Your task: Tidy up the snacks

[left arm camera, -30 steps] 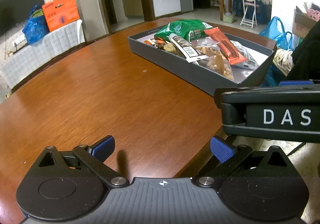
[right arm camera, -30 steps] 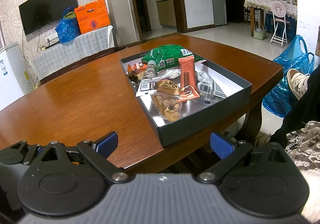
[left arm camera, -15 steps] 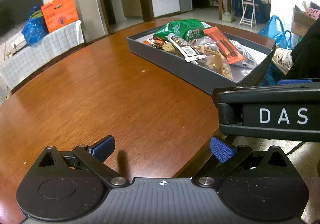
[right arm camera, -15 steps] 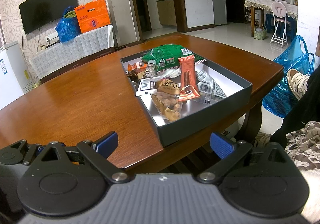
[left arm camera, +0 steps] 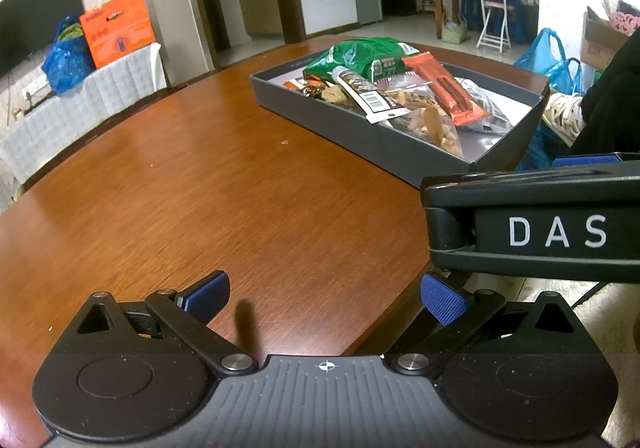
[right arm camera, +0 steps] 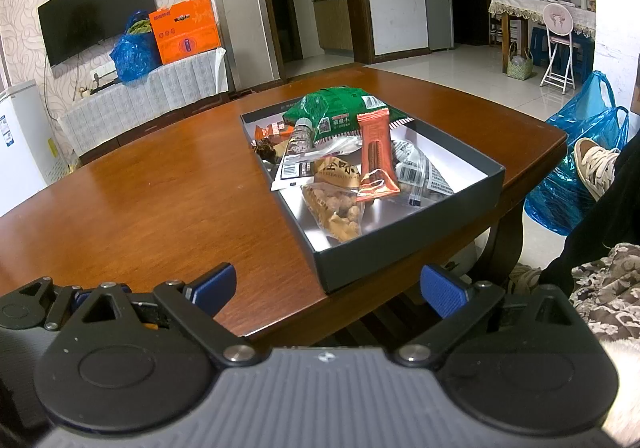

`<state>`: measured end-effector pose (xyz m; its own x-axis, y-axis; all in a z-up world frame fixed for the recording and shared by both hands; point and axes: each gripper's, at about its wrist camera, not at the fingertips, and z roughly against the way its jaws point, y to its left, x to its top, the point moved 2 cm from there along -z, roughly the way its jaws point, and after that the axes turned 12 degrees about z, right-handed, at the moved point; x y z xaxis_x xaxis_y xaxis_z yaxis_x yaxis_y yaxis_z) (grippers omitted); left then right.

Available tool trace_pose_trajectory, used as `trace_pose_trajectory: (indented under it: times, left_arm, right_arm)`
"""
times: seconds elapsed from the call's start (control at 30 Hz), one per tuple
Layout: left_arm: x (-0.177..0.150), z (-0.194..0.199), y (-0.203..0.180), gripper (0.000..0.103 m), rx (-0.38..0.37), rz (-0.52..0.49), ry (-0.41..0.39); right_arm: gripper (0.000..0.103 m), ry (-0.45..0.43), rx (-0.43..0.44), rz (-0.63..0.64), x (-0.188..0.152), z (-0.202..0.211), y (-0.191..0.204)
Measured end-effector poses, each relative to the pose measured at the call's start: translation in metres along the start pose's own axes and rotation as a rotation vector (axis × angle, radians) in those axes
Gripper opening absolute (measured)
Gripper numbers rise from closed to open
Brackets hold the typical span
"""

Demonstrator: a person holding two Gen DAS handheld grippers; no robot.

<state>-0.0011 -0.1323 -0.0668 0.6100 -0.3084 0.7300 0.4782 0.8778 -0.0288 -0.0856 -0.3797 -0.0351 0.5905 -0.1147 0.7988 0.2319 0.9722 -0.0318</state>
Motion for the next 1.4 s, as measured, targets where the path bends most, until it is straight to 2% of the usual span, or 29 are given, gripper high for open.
trace_pose_trajectory:
  times: [1.2,1.4]
  left_arm:
    - [-0.0035,0.0028,0.0002,0.103,-0.008,-0.025,0.002]
    - [-0.0056,0.0076,-0.0009,0.103,-0.008,-0.045,-0.026]
  right_arm:
    - [0.100,0.003,-0.001,0.004,0.0000,0.0008,0.0008]
    - [0.100,0.003,-0.001,0.005,0.0001,0.0010,0.0010]
